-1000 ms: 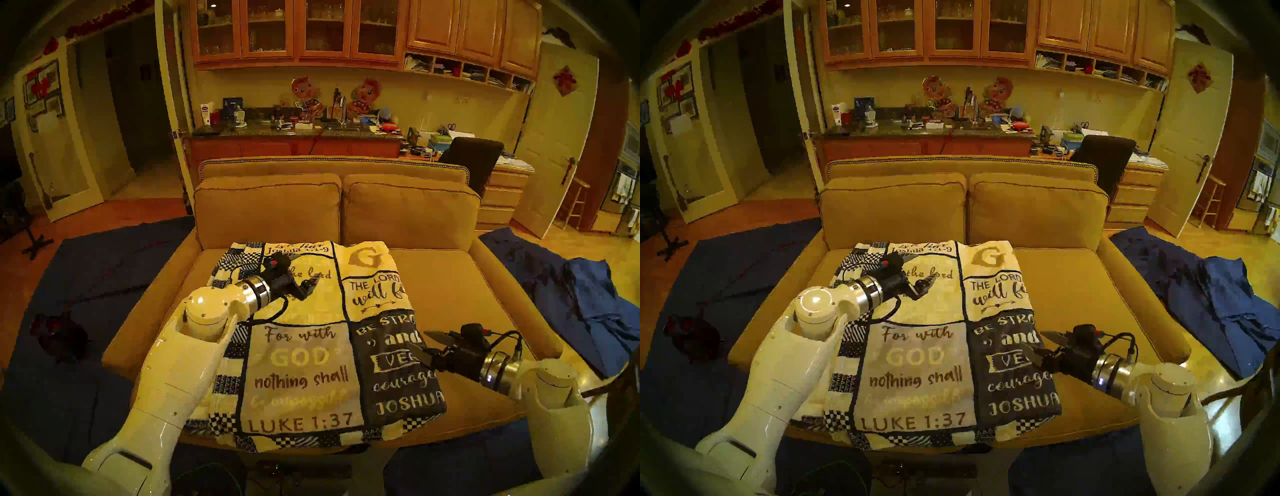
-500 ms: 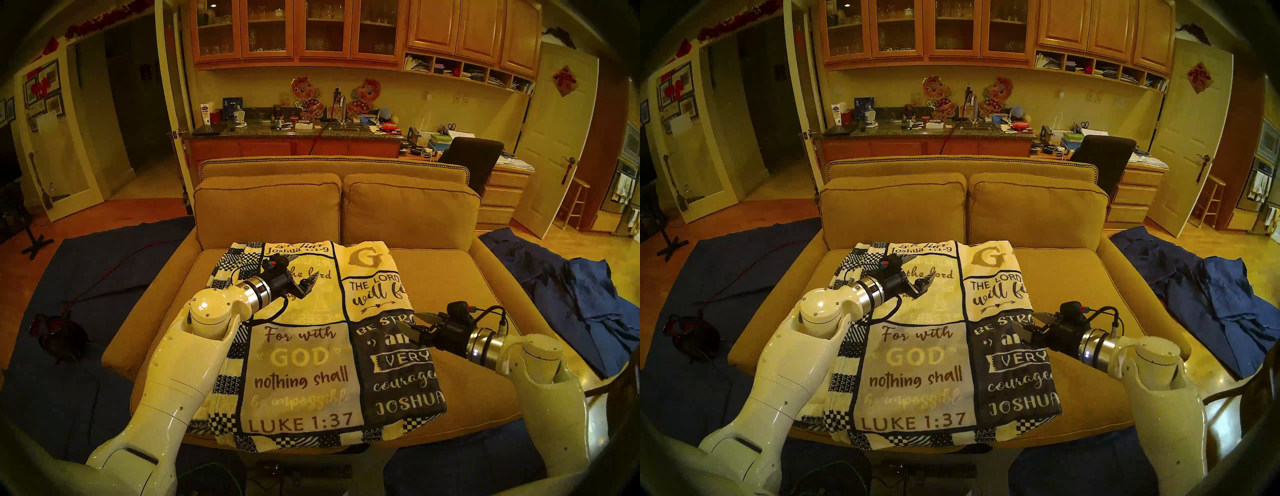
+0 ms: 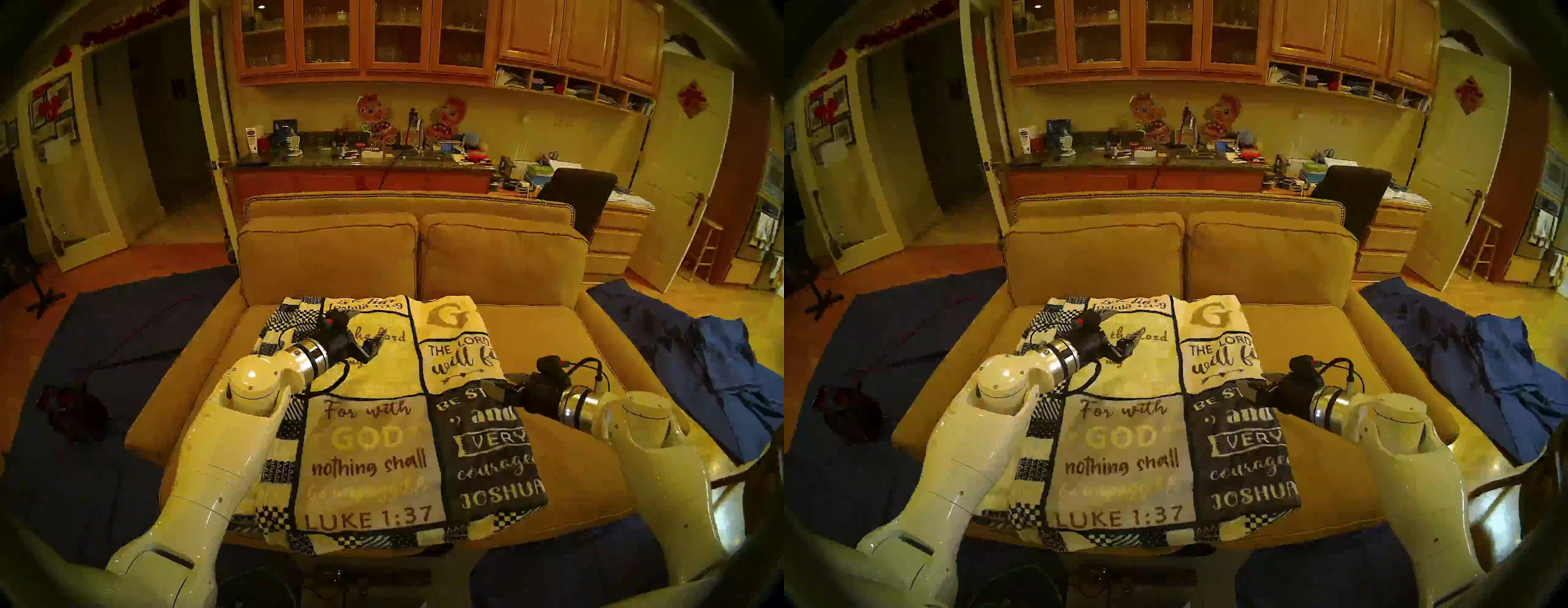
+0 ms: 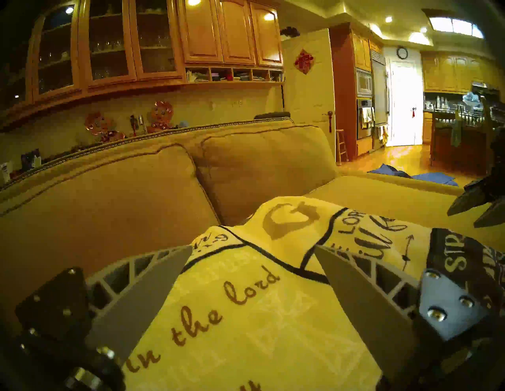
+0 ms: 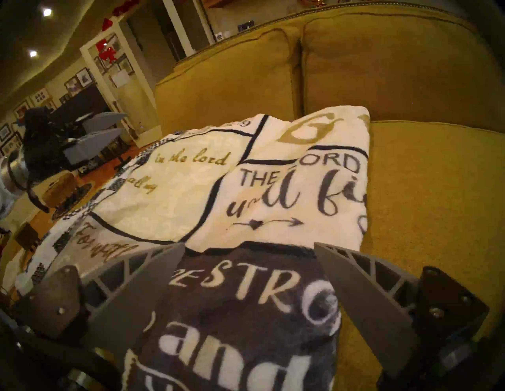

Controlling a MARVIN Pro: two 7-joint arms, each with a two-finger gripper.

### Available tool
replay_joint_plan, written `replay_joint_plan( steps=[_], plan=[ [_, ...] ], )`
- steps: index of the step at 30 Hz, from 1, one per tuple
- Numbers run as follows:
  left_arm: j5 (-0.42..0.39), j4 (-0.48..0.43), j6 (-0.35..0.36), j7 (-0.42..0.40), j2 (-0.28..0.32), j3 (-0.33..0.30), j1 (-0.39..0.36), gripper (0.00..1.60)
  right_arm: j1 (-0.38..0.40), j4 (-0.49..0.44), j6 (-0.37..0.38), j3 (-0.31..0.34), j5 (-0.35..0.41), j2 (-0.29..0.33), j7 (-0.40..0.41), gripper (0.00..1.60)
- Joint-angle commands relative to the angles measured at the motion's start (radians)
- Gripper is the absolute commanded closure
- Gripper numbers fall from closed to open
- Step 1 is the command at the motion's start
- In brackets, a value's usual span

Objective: Fold the blanket in half twice

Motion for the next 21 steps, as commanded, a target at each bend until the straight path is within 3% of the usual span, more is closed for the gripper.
replay_joint_plan(
  steps=[1,8,21],
  plan=[
    [-0.010,-0.014,-0.021,-0.012,0.008,-0.010,-0.002,0.00,0.109,0.060,0.006,-0.039,-0.006,0.015,-0.034,0.00],
    [-0.016,-0.021,-0.036,-0.029,0.013,-0.018,0.008,0.00,0.196,0.186,0.026,-0.096,-0.004,0.052,0.032,0.00],
    [-0.013,-0.022,-0.044,-0.033,0.009,-0.015,0.017,0.00,0.194,0.242,0.001,-0.075,0.010,0.086,0.098,0.00]
  ],
)
